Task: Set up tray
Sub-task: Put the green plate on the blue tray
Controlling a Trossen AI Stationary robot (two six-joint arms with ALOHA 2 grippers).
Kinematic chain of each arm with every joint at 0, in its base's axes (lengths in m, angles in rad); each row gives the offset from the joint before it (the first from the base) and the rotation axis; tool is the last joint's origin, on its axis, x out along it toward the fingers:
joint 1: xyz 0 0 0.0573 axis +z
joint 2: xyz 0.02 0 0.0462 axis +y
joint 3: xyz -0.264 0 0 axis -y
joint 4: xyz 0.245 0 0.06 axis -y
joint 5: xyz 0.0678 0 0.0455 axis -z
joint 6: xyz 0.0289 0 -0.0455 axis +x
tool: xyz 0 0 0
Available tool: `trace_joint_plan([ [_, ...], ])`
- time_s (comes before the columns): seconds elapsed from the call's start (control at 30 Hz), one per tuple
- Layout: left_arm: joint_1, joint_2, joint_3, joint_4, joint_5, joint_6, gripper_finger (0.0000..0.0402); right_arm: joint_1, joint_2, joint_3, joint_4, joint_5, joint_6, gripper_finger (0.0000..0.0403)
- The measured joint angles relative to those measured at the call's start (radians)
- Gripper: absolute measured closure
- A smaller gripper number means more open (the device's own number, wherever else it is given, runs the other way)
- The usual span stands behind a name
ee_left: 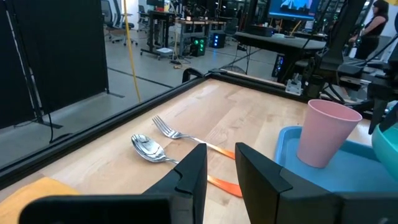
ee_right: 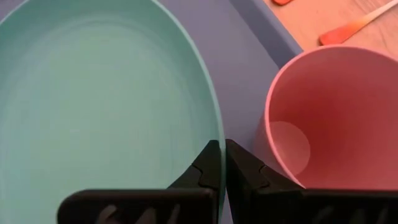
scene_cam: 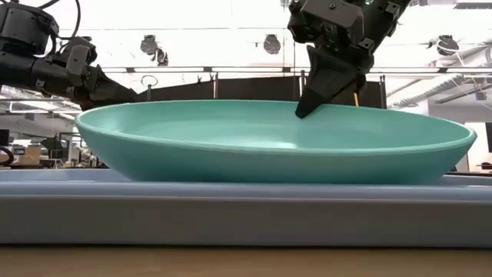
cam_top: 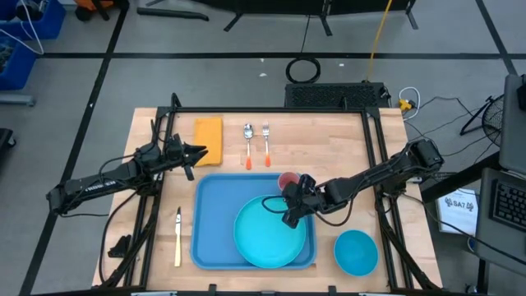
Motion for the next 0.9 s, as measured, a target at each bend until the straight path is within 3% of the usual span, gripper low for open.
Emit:
trace_joint_plan([
  [0.13,0.0,0.0,0.0,-0.006,0.0,0.0,0.0314,0.0,0.0,0.0,-0.016,-0.005,0.007,0.0402],
  [0.3,0.0,0.0,0.0,-0.013,0.0,0.0,0.0314,0.0,0.0,0.0,-0.014,-0.082,0.012,0.0387],
  [0.67,0.0,0.0,0.0,-0.014,0.0,0.0,0.0314,0.0,0.0,0.0,-0.047,-0.08,0.058,0.035],
  [0.8,0.0,0.0,0.0,-0.017,0.0,0.001,0.0314,0.0,0.0,-0.001,0.077,-0.087,-0.015,0.0345],
  [0.9,0.0,0.0,0.0,-0.017,0.0,0.001,0.0314,0.0,0.0,-0.001,0.213,-0.201,-0.115,0.0356],
])
